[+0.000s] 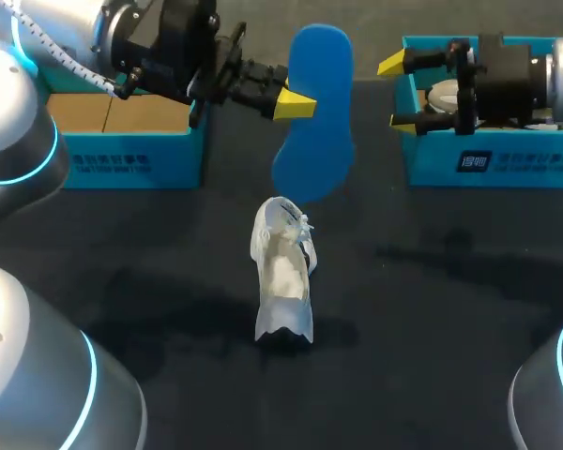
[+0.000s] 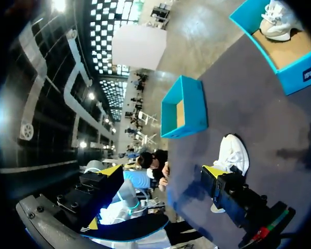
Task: Take the shoe out of the shoebox, open the shoe tongue, remove and reinsert the insole, then place the shoe into the shoebox
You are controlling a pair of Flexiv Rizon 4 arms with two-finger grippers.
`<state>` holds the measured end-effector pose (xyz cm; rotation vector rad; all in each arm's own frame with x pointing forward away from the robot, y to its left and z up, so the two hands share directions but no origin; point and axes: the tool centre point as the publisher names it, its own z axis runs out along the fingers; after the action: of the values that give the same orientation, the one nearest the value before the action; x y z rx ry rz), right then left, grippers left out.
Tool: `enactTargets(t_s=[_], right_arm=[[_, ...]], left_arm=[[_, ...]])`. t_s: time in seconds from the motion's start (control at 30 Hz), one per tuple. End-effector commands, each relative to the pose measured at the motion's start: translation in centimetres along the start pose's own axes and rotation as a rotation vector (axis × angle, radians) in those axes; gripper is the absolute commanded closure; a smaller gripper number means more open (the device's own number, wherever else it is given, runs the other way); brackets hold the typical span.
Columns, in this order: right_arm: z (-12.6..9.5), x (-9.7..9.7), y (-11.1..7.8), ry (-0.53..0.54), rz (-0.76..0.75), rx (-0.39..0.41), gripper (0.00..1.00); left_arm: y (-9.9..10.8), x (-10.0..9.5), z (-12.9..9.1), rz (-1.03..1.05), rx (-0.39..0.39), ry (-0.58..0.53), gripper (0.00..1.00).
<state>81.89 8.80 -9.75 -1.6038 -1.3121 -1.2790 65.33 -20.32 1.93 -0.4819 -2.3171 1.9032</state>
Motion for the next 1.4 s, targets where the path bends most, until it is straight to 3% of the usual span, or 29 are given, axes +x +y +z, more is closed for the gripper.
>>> enactTargets(t_s=[0.03, 0.3, 0.5, 0.63, 0.77, 1.4], right_arm=[[0.0, -0.6, 0.5, 0.037, 0.007, 0.028, 0.0], [-0.4, -0.2, -0.1, 0.119, -0.017, 0.08, 0.0], [-0.4, 0.2, -0.4, 0.129, -0.024, 0.091, 0.0], [-0.4, 0.4, -0.5, 0.133, -0.03, 0.092, 0.0], [-0.4, 0.5, -0.7, 0.139, -0.033, 0.102, 0.0], [-0.3, 0.5, -0.7, 0.139, -0.032, 0.105, 0.0]], left_arm=[[0.4, 0.2, 0.0, 0.053, 0.001, -0.018, 1.0], [2.9, -1.2, 0.3, 0.502, 0.107, -0.083, 1.0], [4.6, -2.6, -0.3, 0.769, 0.057, -0.065, 1.0], [4.9, -3.3, -0.7, 0.905, 0.081, -0.068, 1.0], [5.7, -4.4, -1.2, 1.098, 0.057, -0.077, 1.0], [5.7, -4.4, -1.2, 1.098, 0.057, -0.077, 1.0]])
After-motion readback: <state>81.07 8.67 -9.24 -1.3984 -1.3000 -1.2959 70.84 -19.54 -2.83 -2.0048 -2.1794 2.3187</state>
